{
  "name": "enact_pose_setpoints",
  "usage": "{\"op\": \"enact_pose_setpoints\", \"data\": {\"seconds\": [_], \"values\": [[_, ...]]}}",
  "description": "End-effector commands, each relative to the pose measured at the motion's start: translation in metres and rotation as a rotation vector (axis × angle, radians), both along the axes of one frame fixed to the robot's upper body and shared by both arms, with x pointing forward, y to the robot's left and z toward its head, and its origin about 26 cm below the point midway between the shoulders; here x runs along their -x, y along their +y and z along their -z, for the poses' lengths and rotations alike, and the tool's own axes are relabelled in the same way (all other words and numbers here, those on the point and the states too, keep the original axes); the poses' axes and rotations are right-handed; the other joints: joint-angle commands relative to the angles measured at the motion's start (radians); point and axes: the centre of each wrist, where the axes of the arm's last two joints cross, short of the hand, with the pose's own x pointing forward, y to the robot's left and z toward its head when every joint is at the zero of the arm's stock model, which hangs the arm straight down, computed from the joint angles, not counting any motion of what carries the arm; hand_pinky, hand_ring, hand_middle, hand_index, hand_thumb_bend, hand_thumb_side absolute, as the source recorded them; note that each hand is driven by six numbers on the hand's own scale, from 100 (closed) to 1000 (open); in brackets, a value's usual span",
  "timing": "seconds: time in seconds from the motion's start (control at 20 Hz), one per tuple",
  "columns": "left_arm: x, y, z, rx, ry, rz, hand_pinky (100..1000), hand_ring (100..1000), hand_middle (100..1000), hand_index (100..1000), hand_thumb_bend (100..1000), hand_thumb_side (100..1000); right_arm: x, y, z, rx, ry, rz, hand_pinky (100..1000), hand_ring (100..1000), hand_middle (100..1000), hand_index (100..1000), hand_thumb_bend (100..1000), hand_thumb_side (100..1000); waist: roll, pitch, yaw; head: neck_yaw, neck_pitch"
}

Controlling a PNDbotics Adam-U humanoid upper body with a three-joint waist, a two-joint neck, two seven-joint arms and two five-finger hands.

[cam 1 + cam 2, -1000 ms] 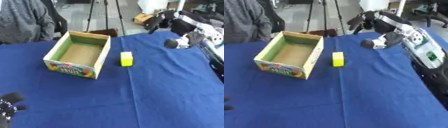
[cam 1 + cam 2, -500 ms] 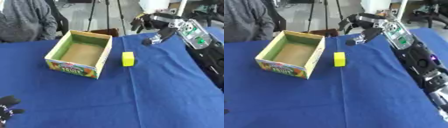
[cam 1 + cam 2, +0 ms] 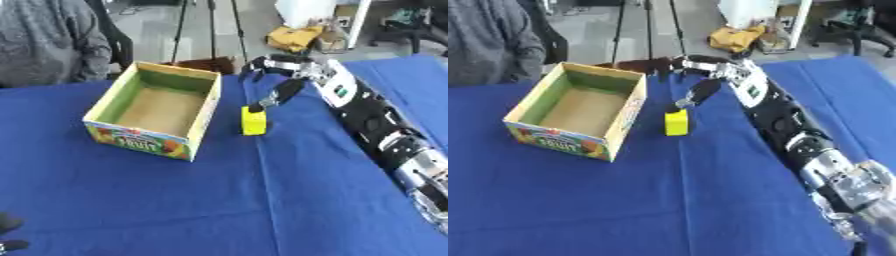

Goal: Pick up objects on the table and place them in the box.

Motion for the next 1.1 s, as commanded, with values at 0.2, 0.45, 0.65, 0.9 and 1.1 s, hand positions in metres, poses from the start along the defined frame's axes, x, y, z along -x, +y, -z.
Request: {"op": "enact_pose_setpoints", "data": {"seconds": [0.2,0.45,0.65,0.9,1.1], "values": [[-0.001,0.001,-0.008,-0.004,-0.025,0.016,557,725,569,686,109,1000,0.0,-0.012,0.003,0.096,-0.037,0.014,793,990,791,809,629,483,0.005,-0.011,0.004,-0.012,-0.018],[-0.001,0.0,-0.007,-0.003,-0.023,0.018,557,725,569,687,108,1000,0.0,-0.012,0.013,0.106,-0.037,0.014,785,981,782,803,625,484,0.011,-0.009,0.003,-0.015,-0.02],[-0.001,-0.001,-0.007,-0.003,-0.021,0.021,558,726,570,687,108,1000,-0.002,-0.006,0.023,0.123,-0.028,0.002,773,953,768,788,621,485,0.016,-0.008,0.003,-0.02,-0.021],[0.0,-0.001,-0.007,-0.004,-0.021,0.022,558,726,570,687,108,1000,-0.004,0.0,0.032,0.136,-0.021,-0.012,762,933,735,726,597,474,0.018,-0.007,0.006,-0.025,-0.024],[-0.001,-0.001,-0.008,-0.003,-0.022,0.021,558,727,570,687,108,1000,-0.004,0.002,0.034,0.122,-0.039,-0.015,734,879,629,617,389,294,0.017,-0.005,0.003,-0.028,-0.027]]}}
